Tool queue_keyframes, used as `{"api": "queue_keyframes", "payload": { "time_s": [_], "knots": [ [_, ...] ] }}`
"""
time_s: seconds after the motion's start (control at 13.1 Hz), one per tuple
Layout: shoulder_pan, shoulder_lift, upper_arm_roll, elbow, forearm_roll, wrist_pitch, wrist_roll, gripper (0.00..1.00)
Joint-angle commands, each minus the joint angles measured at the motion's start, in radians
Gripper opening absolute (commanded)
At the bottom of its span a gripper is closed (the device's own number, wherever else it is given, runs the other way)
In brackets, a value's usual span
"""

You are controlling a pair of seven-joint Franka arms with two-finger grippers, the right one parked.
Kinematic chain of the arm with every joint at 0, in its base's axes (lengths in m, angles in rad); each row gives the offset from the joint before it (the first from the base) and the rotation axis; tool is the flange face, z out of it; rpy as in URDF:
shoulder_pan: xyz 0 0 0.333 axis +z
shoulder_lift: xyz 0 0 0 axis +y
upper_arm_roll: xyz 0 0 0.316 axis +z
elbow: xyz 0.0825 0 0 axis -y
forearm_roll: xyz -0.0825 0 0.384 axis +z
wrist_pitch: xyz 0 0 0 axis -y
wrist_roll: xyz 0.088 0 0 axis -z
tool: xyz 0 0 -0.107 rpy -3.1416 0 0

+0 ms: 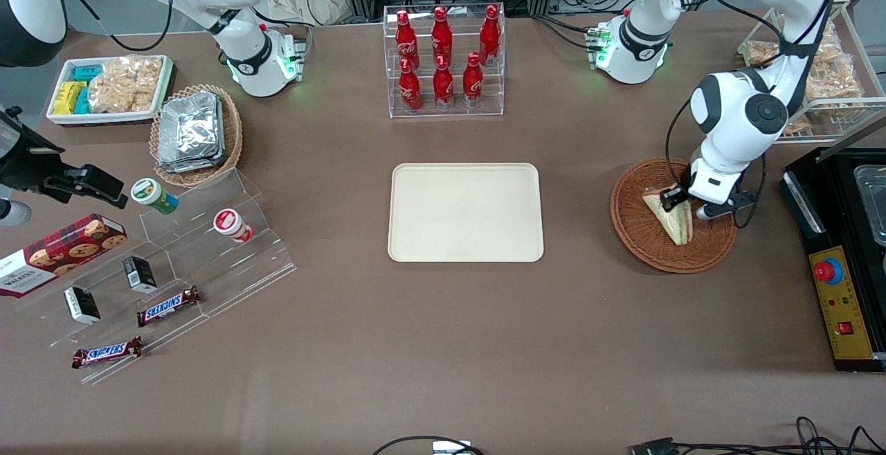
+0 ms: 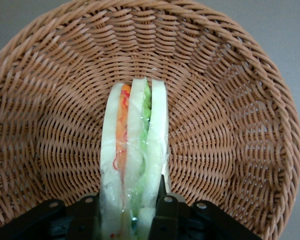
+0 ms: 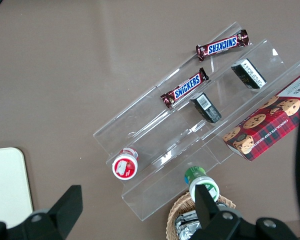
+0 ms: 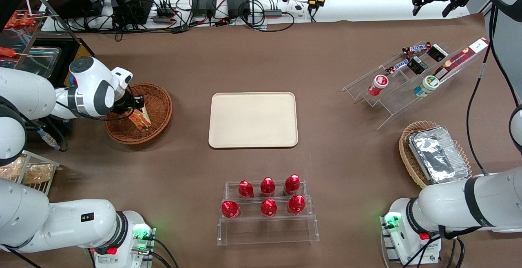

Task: Place sandwich from basket to tray
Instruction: 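Close the left gripper on the sandwich's wrapped edge, then lift the sandwich out of the basket with the left gripper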

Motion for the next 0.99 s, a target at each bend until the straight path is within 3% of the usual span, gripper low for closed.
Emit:
{"api": "queue_keyframes", "payload": {
  "time_s": [0.0,0.38,0.69,0.92],
  "knots": [
    [0.008,-0.075,-0.009,0.005,0.001,-0.056,-0.031,0.0],
    [0.007,-0.262,-0.011,0.183,0.013,-0.507,-0.016,0.0],
    [-0.002,-0.214,-0.023,0.639,0.009,-1.008,-0.031,0.0],
    [-0.002,-0.209,-0.141,0.757,-0.002,-1.131,-0.153,0.0]
  ]
}}
